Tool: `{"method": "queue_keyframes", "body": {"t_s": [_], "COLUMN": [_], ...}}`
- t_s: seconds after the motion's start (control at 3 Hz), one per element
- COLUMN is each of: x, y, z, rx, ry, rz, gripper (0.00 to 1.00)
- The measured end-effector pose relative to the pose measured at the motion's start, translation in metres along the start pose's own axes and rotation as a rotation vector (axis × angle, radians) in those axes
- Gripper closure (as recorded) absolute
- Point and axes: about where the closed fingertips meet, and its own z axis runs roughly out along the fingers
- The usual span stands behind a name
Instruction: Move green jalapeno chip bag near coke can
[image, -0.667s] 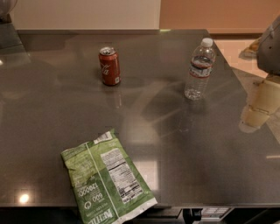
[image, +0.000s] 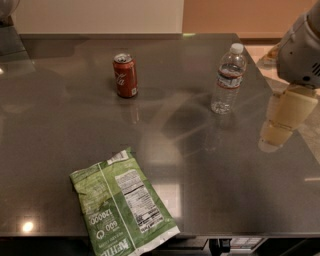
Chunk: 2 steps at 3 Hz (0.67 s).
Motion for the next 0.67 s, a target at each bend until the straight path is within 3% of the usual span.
{"method": "queue_keyframes", "body": {"t_s": [0.67], "x": [-0.085], "y": [0.034], "z": [0.031], "rx": [-0.08], "ry": [-0.109], "rz": [-0.108], "gripper": [0.0]}}
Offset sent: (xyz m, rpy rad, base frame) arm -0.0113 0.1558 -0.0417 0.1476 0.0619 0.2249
